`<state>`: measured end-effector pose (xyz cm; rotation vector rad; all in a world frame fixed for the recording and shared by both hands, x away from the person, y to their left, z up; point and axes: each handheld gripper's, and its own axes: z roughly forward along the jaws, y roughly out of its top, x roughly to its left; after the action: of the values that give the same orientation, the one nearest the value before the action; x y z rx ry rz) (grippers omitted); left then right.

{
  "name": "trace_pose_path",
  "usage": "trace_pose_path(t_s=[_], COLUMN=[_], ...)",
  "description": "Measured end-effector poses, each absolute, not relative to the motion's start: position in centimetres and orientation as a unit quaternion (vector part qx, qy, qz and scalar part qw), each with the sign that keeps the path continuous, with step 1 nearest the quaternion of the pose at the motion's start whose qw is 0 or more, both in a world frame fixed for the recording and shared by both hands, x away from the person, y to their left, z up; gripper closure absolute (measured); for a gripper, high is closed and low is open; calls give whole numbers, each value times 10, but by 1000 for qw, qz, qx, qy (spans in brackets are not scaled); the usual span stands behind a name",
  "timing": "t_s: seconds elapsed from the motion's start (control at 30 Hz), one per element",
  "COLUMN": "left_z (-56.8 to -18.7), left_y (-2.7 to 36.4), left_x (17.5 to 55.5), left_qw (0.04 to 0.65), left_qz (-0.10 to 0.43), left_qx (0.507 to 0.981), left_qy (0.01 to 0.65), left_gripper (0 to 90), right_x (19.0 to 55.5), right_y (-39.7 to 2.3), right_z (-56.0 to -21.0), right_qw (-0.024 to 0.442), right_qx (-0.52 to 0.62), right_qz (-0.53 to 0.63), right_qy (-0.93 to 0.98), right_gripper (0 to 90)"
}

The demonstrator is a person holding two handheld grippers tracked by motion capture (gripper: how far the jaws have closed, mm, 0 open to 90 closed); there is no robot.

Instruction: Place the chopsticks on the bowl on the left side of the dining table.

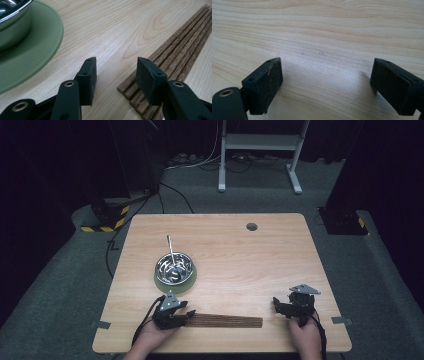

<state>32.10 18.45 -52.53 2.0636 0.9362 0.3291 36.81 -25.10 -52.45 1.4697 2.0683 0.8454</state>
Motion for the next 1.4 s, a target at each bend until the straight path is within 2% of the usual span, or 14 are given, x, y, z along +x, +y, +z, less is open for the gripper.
trace_pose_path(t_s=[0.33, 0.6, 0.9, 1.13, 1.4], left_z=[-525, -525, -526, -526, -527], left_y=[188, 190, 188, 184, 182], left_x=[323, 324, 330, 327, 327], left_qw=[402, 410, 414, 410, 401], left_qz=[163, 155, 138, 149, 151], left_qx=[808, 806, 812, 821, 825], left_qy=[398, 397, 387, 368, 368], left_gripper=[519, 517, 570, 584, 672], right_x=[368, 368, 368, 368, 367], right_y=[-251, -251, -251, -251, -250], right_z=[-524, -525, -524, -524, -524], right_qw=[231, 232, 231, 231, 222], right_qx=[535, 534, 535, 535, 538], right_qz=[308, 307, 308, 308, 306], right_qy=[752, 752, 752, 752, 753], right_gripper=[104, 104, 105, 105, 105])
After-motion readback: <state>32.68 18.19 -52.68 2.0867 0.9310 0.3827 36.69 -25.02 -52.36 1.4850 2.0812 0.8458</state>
